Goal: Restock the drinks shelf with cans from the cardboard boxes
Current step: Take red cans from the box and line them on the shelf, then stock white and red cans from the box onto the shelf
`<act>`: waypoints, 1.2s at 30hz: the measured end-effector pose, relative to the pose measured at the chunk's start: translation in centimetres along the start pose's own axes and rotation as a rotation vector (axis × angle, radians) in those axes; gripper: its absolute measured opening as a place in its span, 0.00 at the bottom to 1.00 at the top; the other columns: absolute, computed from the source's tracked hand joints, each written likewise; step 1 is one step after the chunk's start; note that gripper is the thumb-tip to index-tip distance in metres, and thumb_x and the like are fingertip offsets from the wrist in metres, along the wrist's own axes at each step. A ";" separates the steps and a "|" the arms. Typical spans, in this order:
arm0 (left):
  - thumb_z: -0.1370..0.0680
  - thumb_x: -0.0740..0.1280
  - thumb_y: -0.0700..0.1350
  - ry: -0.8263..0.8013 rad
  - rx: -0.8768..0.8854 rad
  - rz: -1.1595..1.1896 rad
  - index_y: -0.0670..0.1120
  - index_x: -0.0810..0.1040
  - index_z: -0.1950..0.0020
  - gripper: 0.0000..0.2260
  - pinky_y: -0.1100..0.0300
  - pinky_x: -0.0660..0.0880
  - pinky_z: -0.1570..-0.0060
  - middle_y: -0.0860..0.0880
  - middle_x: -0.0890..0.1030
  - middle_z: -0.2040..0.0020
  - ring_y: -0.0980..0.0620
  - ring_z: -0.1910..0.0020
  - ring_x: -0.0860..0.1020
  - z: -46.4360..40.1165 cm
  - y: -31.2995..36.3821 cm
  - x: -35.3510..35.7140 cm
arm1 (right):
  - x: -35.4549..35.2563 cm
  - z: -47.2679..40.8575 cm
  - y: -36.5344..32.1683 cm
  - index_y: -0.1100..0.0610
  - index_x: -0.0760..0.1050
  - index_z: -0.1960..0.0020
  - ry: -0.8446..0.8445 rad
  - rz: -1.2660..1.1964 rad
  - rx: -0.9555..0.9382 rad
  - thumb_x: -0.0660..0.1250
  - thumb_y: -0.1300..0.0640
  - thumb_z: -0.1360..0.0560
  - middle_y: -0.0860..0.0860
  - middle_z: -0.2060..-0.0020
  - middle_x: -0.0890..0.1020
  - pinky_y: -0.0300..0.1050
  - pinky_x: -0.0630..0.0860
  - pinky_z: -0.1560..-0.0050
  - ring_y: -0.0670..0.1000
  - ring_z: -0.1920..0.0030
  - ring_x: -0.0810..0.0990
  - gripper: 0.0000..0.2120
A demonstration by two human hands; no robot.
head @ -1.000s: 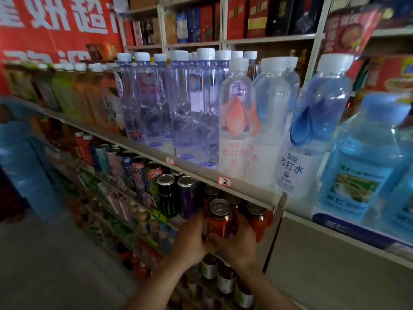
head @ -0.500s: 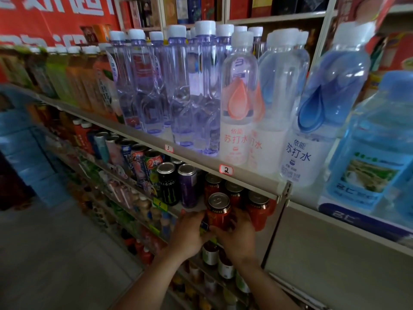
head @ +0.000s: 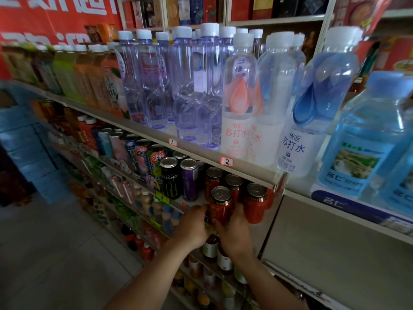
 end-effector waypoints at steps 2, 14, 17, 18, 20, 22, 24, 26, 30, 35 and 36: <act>0.27 0.67 0.60 0.006 0.006 0.015 0.61 0.69 0.35 0.21 0.49 0.77 0.44 0.53 0.76 0.39 0.51 0.41 0.77 0.5 -0.2 0.0 | 0.2 0.2 0.0 0.59 0.65 0.34 -0.014 0.040 0.007 0.74 0.56 0.27 0.56 0.42 0.79 0.48 0.77 0.46 0.56 0.43 0.80 0.26; 0.21 0.66 0.50 0.300 -0.008 0.216 0.49 0.69 0.28 0.21 0.69 0.67 0.36 0.58 0.72 0.35 0.62 0.35 0.69 8.4 -4.4 -1.6 | -2.1 8.3 -5.3 0.58 0.64 0.27 0.056 0.383 -0.365 0.68 0.53 0.22 0.55 0.36 0.75 0.54 0.81 0.55 0.59 0.43 0.79 0.27; 0.22 0.68 0.49 0.234 -0.292 0.265 0.47 0.77 0.36 0.15 0.66 0.73 0.46 0.54 0.81 0.45 0.58 0.46 0.78 14.2 -12.5 3.0 | 3.3 12.8 -2.3 0.54 0.76 0.37 -0.307 0.380 -0.477 0.67 0.51 0.23 0.52 0.47 0.81 0.48 0.79 0.56 0.54 0.49 0.81 0.16; 0.23 0.68 0.51 0.145 -0.420 0.297 0.46 0.79 0.39 0.15 0.62 0.76 0.48 0.51 0.83 0.47 0.55 0.49 0.81 17.1 -15.8 5.9 | 6.4 14.5 0.2 0.52 0.77 0.40 -0.522 0.387 -0.420 0.63 0.48 0.24 0.51 0.49 0.82 0.47 0.79 0.56 0.53 0.51 0.81 0.15; 0.25 0.67 0.56 -0.021 -0.609 0.320 0.44 0.81 0.43 0.19 0.57 0.78 0.48 0.47 0.84 0.50 0.49 0.50 0.83 22.3 -20.6 11.0 | 11.3 17.4 6.1 0.49 0.77 0.45 -0.815 0.425 -0.272 0.57 0.43 0.25 0.51 0.51 0.82 0.46 0.76 0.55 0.53 0.52 0.82 0.17; 0.26 0.69 0.55 -0.111 -0.742 0.349 0.42 0.80 0.44 0.18 0.56 0.77 0.48 0.45 0.84 0.51 0.47 0.51 0.83 27.1 -22.9 14.5 | 15.4 20.3 11.9 0.50 0.75 0.48 -0.988 0.435 -0.142 0.60 0.46 0.25 0.52 0.54 0.82 0.46 0.76 0.53 0.55 0.54 0.81 0.11; 0.25 0.68 0.53 -0.120 -0.852 0.325 0.42 0.81 0.44 0.17 0.60 0.74 0.50 0.45 0.84 0.50 0.50 0.51 0.81 32.5 -25.8 18.9 | 20.4 24.2 18.1 0.53 0.78 0.51 -1.112 0.435 -0.126 0.64 0.52 0.26 0.56 0.57 0.83 0.50 0.77 0.52 0.59 0.55 0.82 0.07; 0.23 0.69 0.48 -0.148 -0.961 0.362 0.45 0.80 0.41 0.13 0.60 0.74 0.46 0.46 0.83 0.46 0.48 0.47 0.81 36.9 -28.2 23.5 | 24.0 27.6 24.2 0.60 0.79 0.48 -1.234 0.471 -0.046 0.66 0.53 0.29 0.58 0.55 0.83 0.50 0.77 0.52 0.61 0.54 0.82 0.14; 0.27 0.68 0.53 -0.111 -1.107 0.446 0.45 0.80 0.43 0.17 0.53 0.77 0.46 0.45 0.83 0.48 0.45 0.47 0.81 42.4 -32.0 32.2 | 31.4 32.8 34.2 0.61 0.76 0.44 -1.418 0.544 -0.028 0.70 0.54 0.30 0.59 0.50 0.82 0.47 0.72 0.50 0.61 0.46 0.81 0.16; 0.26 0.72 0.43 0.050 -1.194 0.489 0.45 0.78 0.39 0.16 0.65 0.70 0.51 0.50 0.80 0.49 0.53 0.51 0.78 47.4 -36.4 41.6 | 39.3 37.5 43.4 0.66 0.73 0.35 -1.406 0.523 -0.055 0.74 0.62 0.29 0.62 0.37 0.78 0.44 0.67 0.37 0.60 0.35 0.75 0.25; 0.26 0.72 0.41 0.072 -1.217 0.512 0.45 0.77 0.39 0.15 0.65 0.70 0.51 0.52 0.79 0.50 0.54 0.52 0.77 48.7 -37.6 44.0 | 41.1 39.1 45.9 0.65 0.73 0.34 -1.416 0.532 -0.065 0.75 0.63 0.30 0.62 0.37 0.78 0.45 0.67 0.37 0.60 0.35 0.75 0.26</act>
Point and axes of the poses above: each hand's wrist, its own z-axis away from the middle knuckle, its own x-axis out of the palm, y = z × x, the point moved 7 cm from there along -z, towards the middle knuckle
